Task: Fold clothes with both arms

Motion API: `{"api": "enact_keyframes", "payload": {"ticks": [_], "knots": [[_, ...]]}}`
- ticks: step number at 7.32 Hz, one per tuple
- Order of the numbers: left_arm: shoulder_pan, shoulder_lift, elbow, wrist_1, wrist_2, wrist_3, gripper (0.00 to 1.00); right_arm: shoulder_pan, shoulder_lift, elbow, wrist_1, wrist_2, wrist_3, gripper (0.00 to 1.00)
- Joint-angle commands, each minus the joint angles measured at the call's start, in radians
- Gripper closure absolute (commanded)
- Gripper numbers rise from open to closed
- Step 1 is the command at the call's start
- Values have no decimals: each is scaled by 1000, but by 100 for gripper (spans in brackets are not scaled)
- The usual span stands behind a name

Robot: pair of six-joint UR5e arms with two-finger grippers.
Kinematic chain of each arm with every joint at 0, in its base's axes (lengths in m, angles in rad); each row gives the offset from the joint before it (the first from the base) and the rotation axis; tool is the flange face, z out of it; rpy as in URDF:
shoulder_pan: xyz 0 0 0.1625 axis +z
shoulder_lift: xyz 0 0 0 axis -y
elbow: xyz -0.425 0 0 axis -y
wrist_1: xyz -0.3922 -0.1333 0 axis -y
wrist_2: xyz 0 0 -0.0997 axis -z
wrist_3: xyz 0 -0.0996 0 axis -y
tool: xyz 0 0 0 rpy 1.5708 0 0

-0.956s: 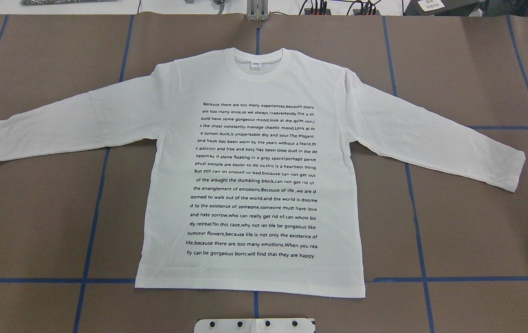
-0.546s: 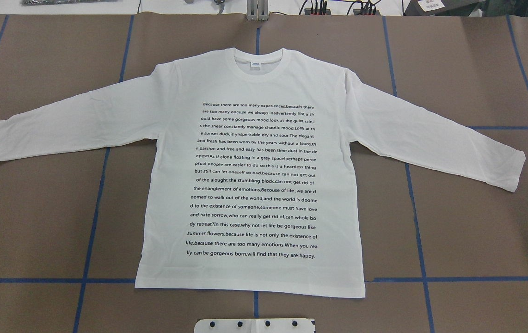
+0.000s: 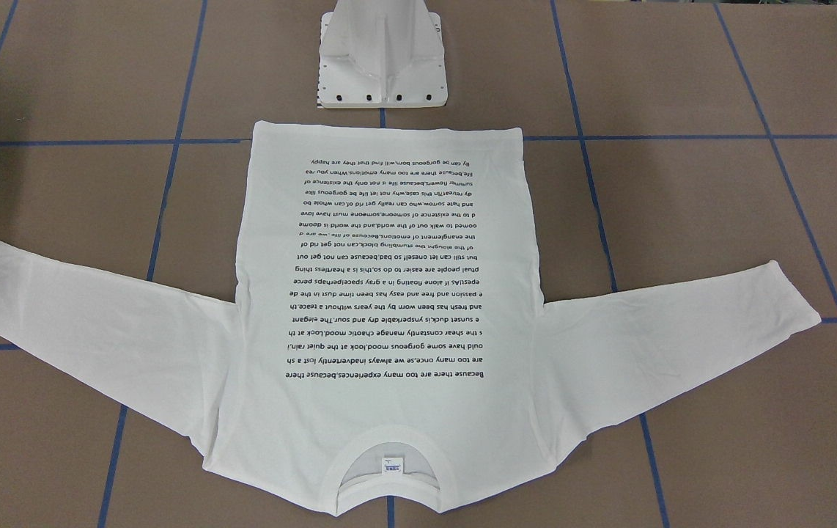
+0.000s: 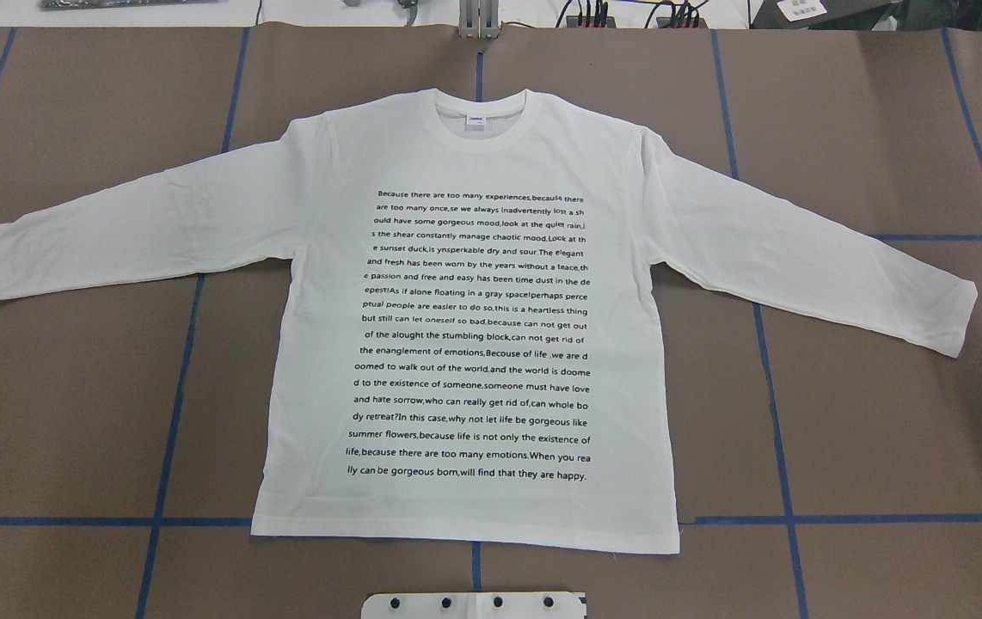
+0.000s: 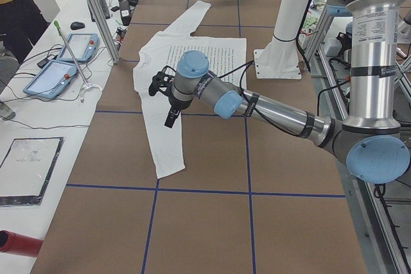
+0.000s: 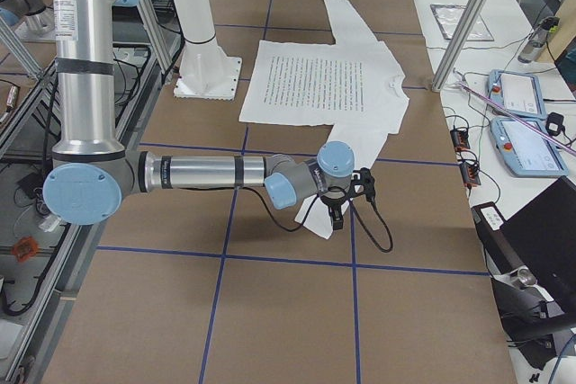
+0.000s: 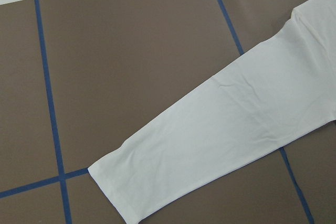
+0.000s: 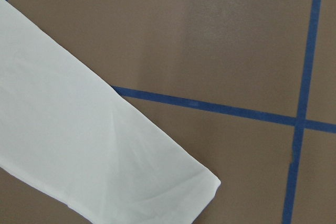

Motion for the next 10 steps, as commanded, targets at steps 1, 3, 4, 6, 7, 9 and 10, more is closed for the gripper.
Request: {"api": "enact_keyframes", "payload": {"ticks": [1,3,4,6,7,9,10], "knots": [[2,-1,-3,-18,-2,-58,0,-36,50,-94,7,2,22,2],[2,-1,-1,-19,4,-58,0,-59,52,-156,116,-4,92,12],[2,-1,0,-19,4,-58,0,-79,50,-187,169,-3,167,12],[2,-1,0,-18,5,-58,0,-97,33,-194,201,1,250,11],[2,-1,0,-18,5,-58,0,-100,27,-203,214,1,251,11],[2,-1,0,-18,5,-60,0,-100,19,-209,212,1,252,11],[2,-1,0,-18,7,-58,0,-105,16,-227,214,1,252,11]]}}
